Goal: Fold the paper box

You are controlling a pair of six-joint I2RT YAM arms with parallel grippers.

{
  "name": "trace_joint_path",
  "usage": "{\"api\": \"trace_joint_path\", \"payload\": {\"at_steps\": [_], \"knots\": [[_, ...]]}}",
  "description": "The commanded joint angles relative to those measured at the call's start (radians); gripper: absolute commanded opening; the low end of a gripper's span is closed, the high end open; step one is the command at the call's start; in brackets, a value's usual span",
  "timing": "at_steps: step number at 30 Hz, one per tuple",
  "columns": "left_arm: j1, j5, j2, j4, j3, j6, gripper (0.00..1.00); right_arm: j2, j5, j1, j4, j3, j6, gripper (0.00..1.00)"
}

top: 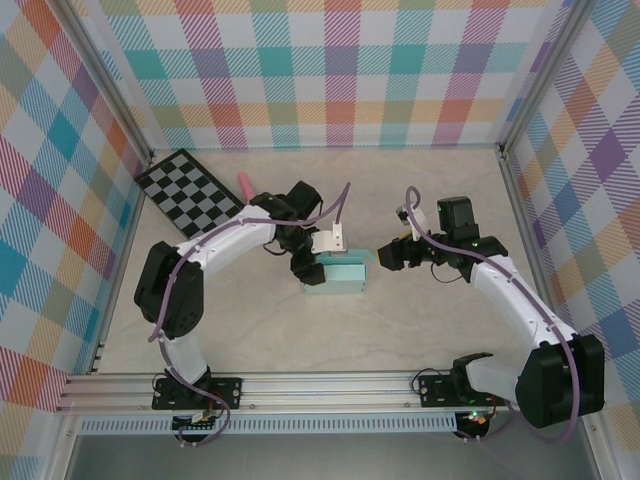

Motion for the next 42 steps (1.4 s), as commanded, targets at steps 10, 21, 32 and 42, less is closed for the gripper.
{"api": "trace_joint_path", "payload": {"at_steps": [10,21,32,42], "knots": [[0.031,0.083,-0.129,0.101,-0.12,-0.006,0.7,0.01,-0.088,0.111,-0.045,0.042,-0.59,0.93],[0.107,0.203,-0.193,0.176,-0.146,-0.057,0.71,0.143,0.088,0.311,-0.001,0.104,-0.875,1.0],[0.272,0.222,-0.202,0.429,-0.152,-0.472,0.72,0.061,0.116,0.401,0.028,0.047,-1.016,1.0],[0.293,-0.024,-0.223,0.568,-0.236,-0.831,0.7,0.212,0.129,0.426,-0.139,0.2,-1.032,0.98]]}}
